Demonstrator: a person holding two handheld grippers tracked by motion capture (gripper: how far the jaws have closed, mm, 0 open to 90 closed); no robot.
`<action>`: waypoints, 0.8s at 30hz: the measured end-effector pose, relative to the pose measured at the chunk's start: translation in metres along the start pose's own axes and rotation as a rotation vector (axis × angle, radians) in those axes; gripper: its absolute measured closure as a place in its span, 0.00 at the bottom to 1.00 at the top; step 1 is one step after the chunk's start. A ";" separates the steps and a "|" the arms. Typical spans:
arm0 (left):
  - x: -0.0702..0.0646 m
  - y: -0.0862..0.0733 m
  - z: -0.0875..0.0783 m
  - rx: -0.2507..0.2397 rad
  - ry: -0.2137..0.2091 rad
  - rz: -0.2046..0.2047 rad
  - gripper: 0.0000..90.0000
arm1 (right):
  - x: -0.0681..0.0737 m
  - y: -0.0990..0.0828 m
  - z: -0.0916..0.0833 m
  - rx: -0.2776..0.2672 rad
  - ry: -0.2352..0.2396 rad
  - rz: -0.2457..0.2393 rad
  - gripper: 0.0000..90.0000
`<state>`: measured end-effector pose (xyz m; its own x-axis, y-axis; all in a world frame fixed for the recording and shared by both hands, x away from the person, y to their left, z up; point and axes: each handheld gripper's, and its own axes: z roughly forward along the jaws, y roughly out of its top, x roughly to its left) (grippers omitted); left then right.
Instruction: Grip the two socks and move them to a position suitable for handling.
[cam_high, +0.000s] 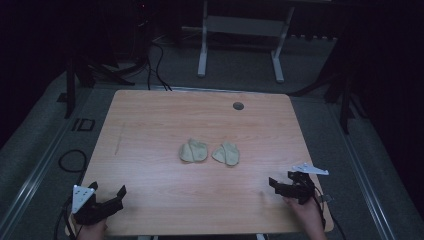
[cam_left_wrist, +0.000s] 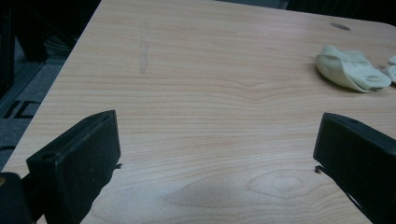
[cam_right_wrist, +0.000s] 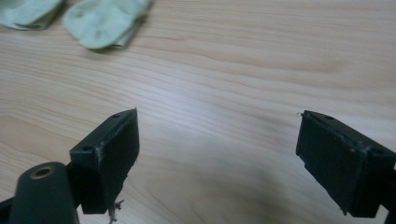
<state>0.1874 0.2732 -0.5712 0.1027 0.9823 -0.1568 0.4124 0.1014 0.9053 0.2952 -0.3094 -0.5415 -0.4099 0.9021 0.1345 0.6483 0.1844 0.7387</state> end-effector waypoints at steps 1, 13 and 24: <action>0.000 0.000 -0.001 0.001 0.007 0.007 0.01 | 0.004 0.003 0.003 0.003 0.010 -0.012 0.16; -0.003 -0.002 -0.002 0.000 -0.011 -0.007 0.01 | 0.046 0.038 0.040 0.030 0.081 -0.105 0.25; -0.005 -0.003 -0.002 0.000 -0.027 0.014 0.01 | 0.085 0.075 0.080 0.058 0.101 -0.193 0.37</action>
<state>0.1844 0.2682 -0.5722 0.1331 0.9790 -0.1547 0.4105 0.0877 0.9076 0.3605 -0.1876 -0.5273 -0.5906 0.8046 0.0619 0.5862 0.3751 0.7181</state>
